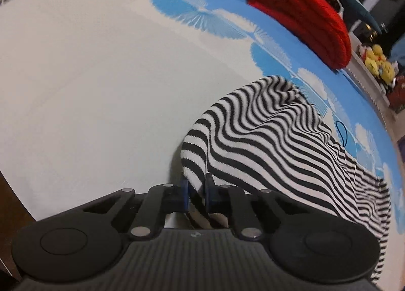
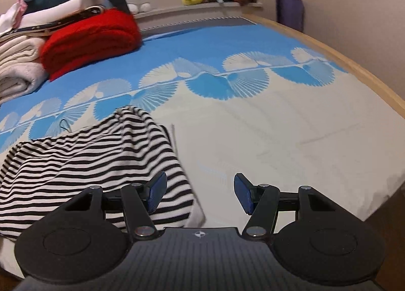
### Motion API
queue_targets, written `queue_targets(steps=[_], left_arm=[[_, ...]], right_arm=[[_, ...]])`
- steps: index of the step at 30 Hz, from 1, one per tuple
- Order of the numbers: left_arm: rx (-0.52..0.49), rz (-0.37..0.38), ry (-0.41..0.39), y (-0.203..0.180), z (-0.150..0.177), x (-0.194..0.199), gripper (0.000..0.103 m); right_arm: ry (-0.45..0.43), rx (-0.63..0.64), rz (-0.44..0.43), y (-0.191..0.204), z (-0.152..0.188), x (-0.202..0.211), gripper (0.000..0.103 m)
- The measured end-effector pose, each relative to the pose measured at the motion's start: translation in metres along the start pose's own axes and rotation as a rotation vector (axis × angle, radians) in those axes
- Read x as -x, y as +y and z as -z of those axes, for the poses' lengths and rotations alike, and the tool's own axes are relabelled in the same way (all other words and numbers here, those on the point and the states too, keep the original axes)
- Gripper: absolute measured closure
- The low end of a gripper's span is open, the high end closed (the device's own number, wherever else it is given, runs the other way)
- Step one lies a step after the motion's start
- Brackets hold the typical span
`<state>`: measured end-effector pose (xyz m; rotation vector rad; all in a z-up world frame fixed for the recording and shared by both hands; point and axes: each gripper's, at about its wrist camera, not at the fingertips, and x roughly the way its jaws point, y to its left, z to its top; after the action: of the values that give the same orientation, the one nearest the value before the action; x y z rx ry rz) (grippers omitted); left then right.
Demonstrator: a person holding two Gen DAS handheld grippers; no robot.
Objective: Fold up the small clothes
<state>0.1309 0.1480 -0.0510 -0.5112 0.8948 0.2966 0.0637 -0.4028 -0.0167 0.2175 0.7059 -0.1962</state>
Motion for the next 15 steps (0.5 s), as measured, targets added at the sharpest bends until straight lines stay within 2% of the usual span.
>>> queue_targets(steps=[4, 6, 10, 13, 15], left_arm=[[-0.162, -0.001, -0.104, -0.049, -0.004, 0.038, 0.093], [-0.247, 0.04, -0.145, -0.087, -0.003, 0.06, 0.094], [-0.42, 0.234, -0.212, -0.191, 0.016, 0.103, 0.095], [-0.532, 0.417, -0.172, -0.273, 0.056, 0.12, 0.096], [-0.619, 0.5, -0.143, -0.316, 0.09, 0.122, 0.096]], right_arm=[[0.019, -0.049, 0.047, -0.015, -0.001, -0.004, 0.042], [0.021, -0.08, 0.07, -0.024, -0.001, -0.005, 0.042], [-0.006, -0.131, 0.094, -0.04, -0.001, -0.001, 0.042], [-0.027, -0.172, 0.109, -0.054, -0.002, 0.004, 0.043], [-0.041, -0.213, 0.116, -0.064, -0.002, 0.007, 0.043]])
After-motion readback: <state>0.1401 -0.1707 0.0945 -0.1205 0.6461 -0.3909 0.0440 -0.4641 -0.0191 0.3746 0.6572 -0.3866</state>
